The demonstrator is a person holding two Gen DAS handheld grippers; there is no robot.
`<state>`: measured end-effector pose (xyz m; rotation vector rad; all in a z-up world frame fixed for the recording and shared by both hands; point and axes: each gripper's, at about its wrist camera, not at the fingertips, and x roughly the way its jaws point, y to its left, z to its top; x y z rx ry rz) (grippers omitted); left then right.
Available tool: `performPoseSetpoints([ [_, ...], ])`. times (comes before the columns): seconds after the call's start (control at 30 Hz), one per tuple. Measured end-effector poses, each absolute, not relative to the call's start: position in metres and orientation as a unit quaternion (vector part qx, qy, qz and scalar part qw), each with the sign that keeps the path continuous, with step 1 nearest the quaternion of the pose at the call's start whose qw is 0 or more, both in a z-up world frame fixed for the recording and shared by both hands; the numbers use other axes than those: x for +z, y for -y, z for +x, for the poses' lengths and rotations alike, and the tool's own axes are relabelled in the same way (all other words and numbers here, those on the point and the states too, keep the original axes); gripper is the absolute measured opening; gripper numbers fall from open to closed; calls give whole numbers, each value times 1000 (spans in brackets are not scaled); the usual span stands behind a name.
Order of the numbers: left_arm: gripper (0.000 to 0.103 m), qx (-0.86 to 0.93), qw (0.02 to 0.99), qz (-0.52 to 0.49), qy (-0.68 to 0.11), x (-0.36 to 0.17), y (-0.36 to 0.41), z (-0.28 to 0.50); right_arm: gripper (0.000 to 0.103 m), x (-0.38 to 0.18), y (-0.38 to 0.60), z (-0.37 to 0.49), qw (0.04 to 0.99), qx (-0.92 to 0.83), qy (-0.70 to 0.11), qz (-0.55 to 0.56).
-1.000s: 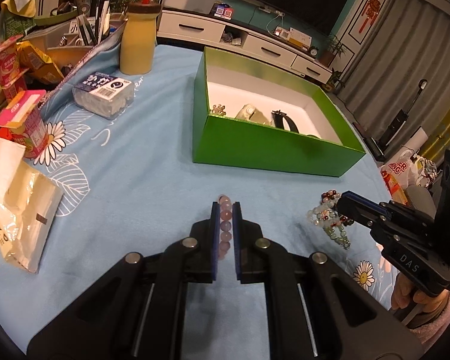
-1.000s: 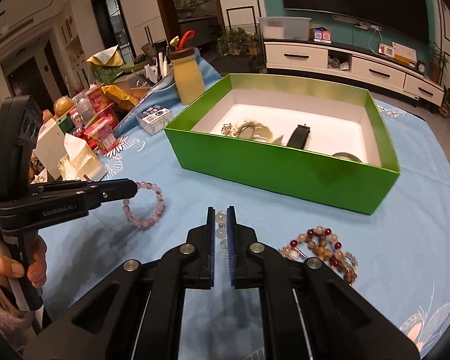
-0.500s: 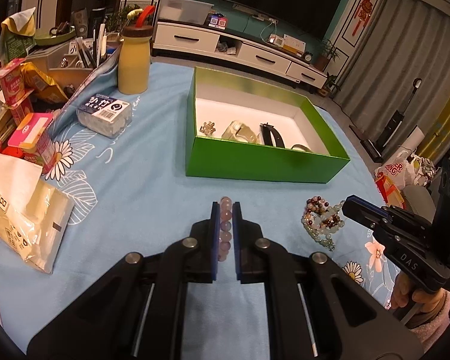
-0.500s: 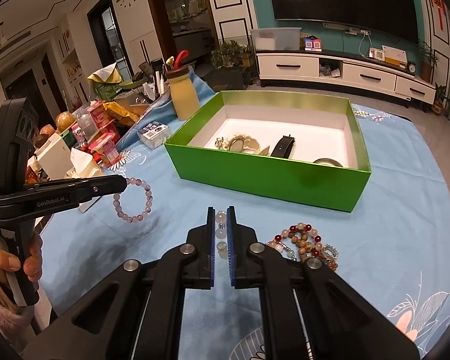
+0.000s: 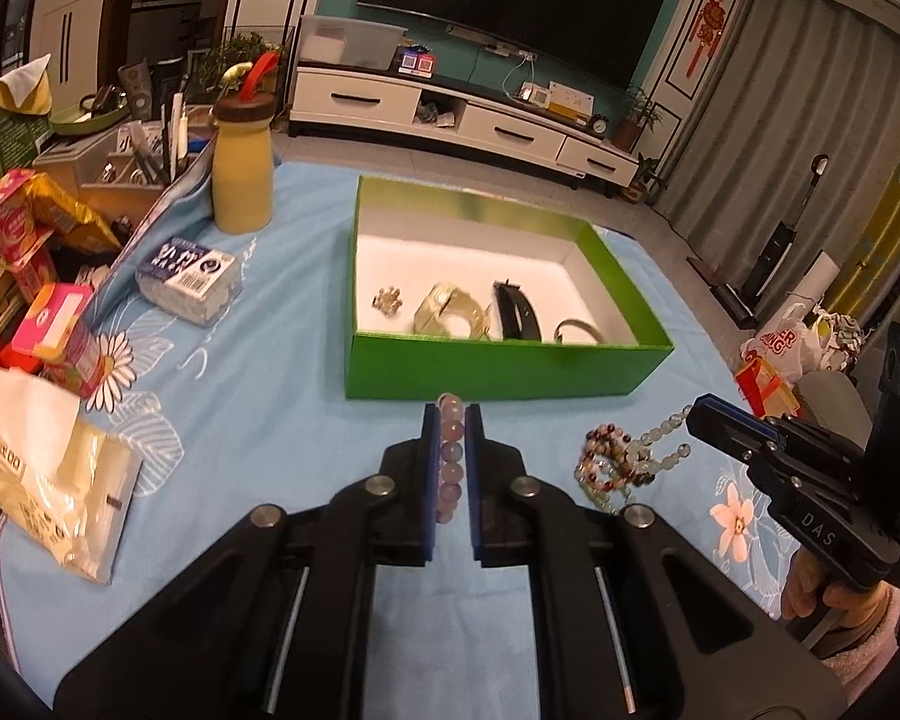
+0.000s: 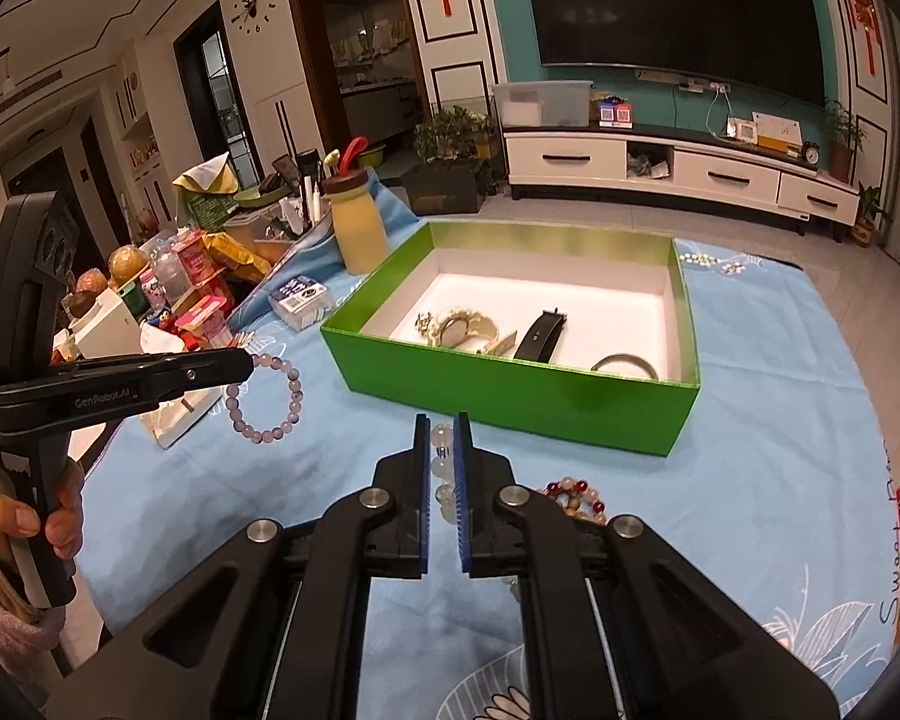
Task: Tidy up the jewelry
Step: 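Carry the pink and clear bracelets into the green box and open both grippers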
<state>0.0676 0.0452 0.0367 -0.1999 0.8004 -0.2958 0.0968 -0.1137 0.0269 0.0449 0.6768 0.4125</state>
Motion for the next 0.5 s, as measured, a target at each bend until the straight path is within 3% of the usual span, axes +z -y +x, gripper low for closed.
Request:
performPoseSetpoints([
  [0.5, 8, -165, 905, -96, -379, 61, -31, 121, 7, 52, 128, 127, 937, 180, -297, 25],
])
